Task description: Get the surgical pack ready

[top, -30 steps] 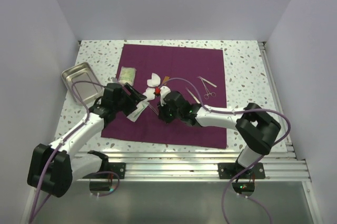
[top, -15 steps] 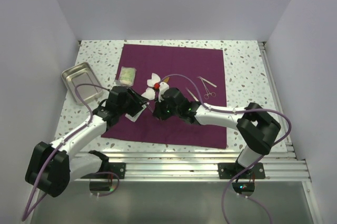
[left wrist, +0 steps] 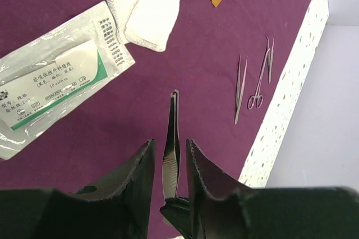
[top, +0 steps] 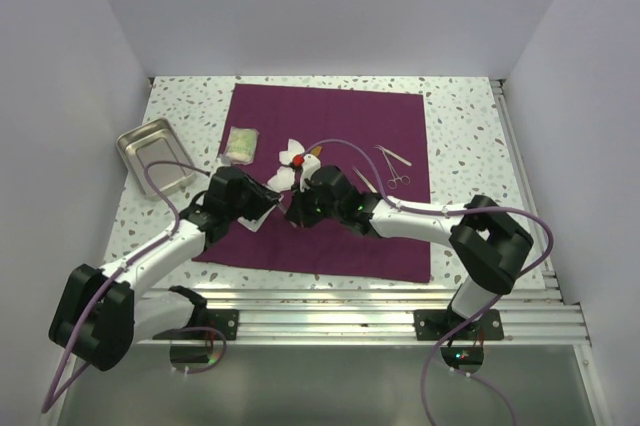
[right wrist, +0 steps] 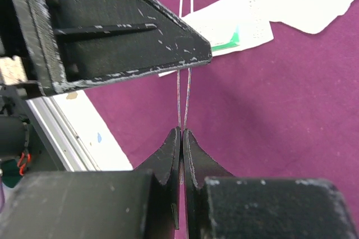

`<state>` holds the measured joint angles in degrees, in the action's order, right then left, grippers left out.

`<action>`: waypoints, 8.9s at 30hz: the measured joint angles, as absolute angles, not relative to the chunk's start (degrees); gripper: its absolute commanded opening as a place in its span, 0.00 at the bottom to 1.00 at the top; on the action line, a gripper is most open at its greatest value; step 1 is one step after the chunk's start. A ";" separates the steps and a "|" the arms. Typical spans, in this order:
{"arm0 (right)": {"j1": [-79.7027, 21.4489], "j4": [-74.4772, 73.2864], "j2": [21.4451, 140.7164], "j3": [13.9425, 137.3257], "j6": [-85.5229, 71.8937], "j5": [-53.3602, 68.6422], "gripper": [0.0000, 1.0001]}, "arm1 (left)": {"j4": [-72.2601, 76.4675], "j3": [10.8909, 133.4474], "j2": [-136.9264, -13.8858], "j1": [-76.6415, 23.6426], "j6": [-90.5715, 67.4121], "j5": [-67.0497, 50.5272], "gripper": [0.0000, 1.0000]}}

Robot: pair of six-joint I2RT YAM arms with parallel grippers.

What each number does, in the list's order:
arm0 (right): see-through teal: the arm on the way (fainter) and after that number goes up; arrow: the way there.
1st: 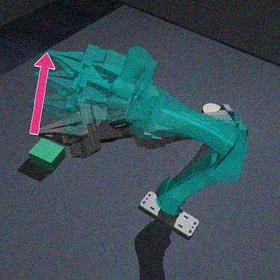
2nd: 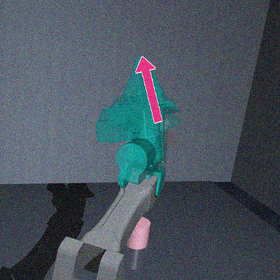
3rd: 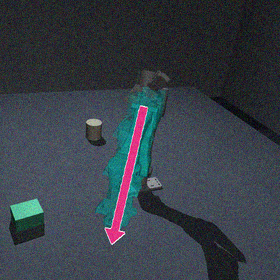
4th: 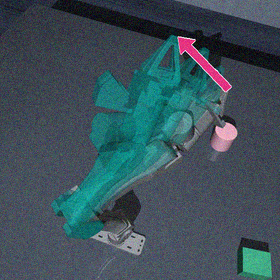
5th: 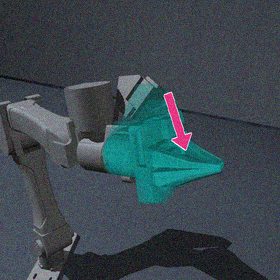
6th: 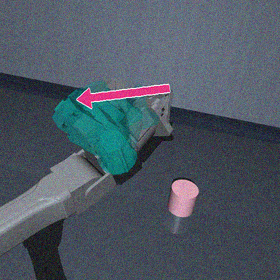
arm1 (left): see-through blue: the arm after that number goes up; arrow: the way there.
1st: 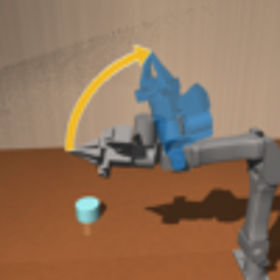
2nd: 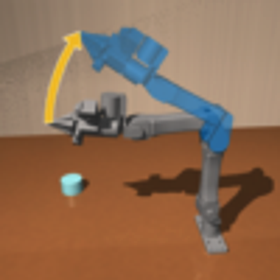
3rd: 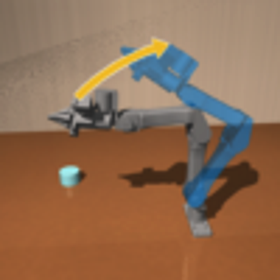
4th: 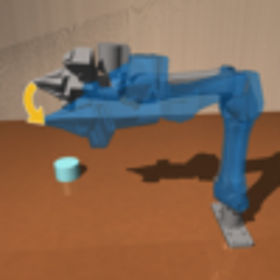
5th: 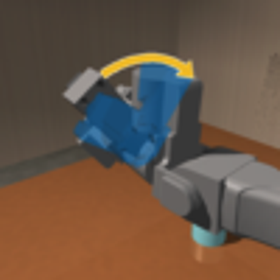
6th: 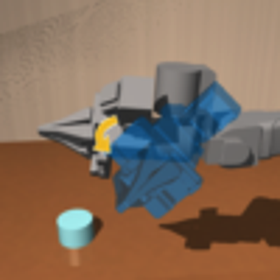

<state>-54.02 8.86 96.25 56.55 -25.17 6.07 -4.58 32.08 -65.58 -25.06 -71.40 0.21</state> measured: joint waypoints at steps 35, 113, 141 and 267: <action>-44.97 2.61 73.56 44.05 -19.53 3.01 0.59 | -23.18 51.07 -77.84 -4.08 -43.33 19.03 0.00; -44.88 12.86 62.06 25.76 -17.72 -2.33 0.56 | -24.23 81.62 -106.63 12.16 -23.16 6.02 0.70; -44.88 11.20 59.07 25.41 -17.74 -3.97 0.55 | -29.71 93.34 -121.30 6.66 -29.82 6.68 0.00; -27.33 12.75 94.13 55.99 -31.38 36.05 0.01 | 35.79 23.97 -69.04 -28.14 -45.52 -16.82 0.94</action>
<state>-27.33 12.75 94.13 55.99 -31.38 36.05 35.79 23.97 -69.04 -28.14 -45.52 -16.82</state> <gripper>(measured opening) 0.155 0.950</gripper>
